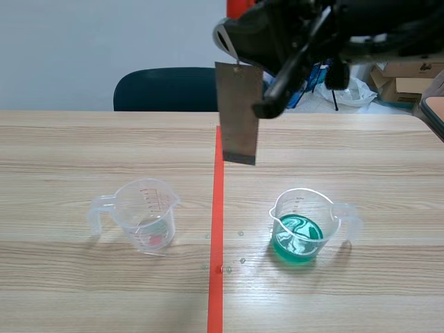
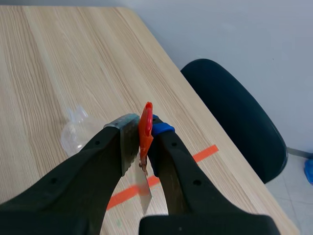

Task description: Do the redox reaction experiment

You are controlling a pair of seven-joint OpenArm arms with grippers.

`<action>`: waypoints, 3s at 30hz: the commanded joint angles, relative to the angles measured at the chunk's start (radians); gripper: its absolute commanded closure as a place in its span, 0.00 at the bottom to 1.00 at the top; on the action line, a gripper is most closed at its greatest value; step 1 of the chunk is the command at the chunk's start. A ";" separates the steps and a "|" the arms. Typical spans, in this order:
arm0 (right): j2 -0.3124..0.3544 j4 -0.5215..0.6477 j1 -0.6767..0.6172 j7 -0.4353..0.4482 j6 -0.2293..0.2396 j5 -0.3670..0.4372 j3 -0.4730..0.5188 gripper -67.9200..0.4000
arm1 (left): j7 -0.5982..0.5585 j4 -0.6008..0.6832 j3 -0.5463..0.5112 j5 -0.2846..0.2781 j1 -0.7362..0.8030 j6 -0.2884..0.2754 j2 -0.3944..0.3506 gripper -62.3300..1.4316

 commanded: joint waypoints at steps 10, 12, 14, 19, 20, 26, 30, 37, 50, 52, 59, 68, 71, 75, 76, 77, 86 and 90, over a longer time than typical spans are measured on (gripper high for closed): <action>0.190 0.003 -0.190 0.166 -0.001 0.066 0.198 0.99 | -0.013 0.009 -0.002 -0.010 0.002 0.002 0.002 0.00; 0.218 0.003 -0.227 0.193 -0.001 0.069 0.238 0.99 | -0.013 0.009 -0.002 -0.010 0.002 0.002 0.002 0.00; 0.242 0.003 -0.265 0.213 -0.001 0.076 0.276 0.99 | -0.013 0.009 -0.002 -0.010 0.002 0.002 0.002 0.00; 0.282 0.003 -0.354 0.249 0.000 0.088 0.348 0.99 | -0.013 0.009 -0.002 -0.010 0.002 0.002 0.002 0.00; 0.286 0.003 -0.370 0.254 0.000 0.088 0.360 0.99 | -0.013 0.009 -0.002 -0.010 0.002 0.002 0.002 0.00; 0.293 0.003 -0.459 0.288 0.000 0.088 0.436 0.99 | -0.013 0.009 -0.002 -0.010 0.002 0.002 0.002 0.00; 0.293 0.003 -0.483 0.288 0.000 0.088 0.458 0.99 | -0.011 0.008 -0.002 -0.010 0.002 0.002 0.002 0.00; 0.293 0.003 -0.484 0.289 0.000 0.087 0.458 0.99 | -0.011 0.008 -0.002 -0.010 0.002 0.002 0.002 0.00; 0.293 0.003 -0.484 0.289 0.000 0.087 0.458 0.99 | -0.013 0.008 -0.002 -0.010 0.002 0.002 0.002 0.00; 0.293 0.003 -0.484 0.289 0.000 0.087 0.458 0.99 | -0.013 0.008 -0.002 -0.010 0.002 0.002 0.002 0.00; 0.292 0.003 -0.484 0.289 0.000 0.088 0.458 0.99 | -0.013 0.008 -0.002 -0.010 0.002 0.002 0.002 0.00; 0.290 0.003 -0.484 0.289 0.000 0.088 0.458 0.99 | -0.013 0.008 -0.002 -0.010 0.002 0.002 0.002 0.00; 0.290 0.003 -0.484 0.289 0.000 0.088 0.458 0.99 | -0.013 0.008 -0.002 -0.010 0.002 0.002 0.002 0.00; 0.290 0.003 -0.484 0.289 0.000 0.088 0.458 0.99 | -0.013 0.008 -0.002 -0.010 0.002 0.002 0.002 0.00; 0.290 0.003 -0.484 0.289 0.000 0.088 0.458 0.99 | -0.013 0.008 -0.002 -0.010 0.002 0.002 0.002 0.00; 0.290 0.003 -0.484 0.289 0.000 0.088 0.458 0.99 | -0.013 0.008 -0.002 -0.010 0.002 0.002 0.002 0.00; 0.290 0.003 -0.484 0.289 0.000 0.088 0.458 0.99 | -0.013 0.008 -0.002 -0.010 0.002 0.002 0.002 0.00; 0.290 0.003 -0.484 0.289 0.000 0.088 0.458 0.99 | -0.013 0.008 -0.002 -0.010 0.002 0.002 0.002 0.00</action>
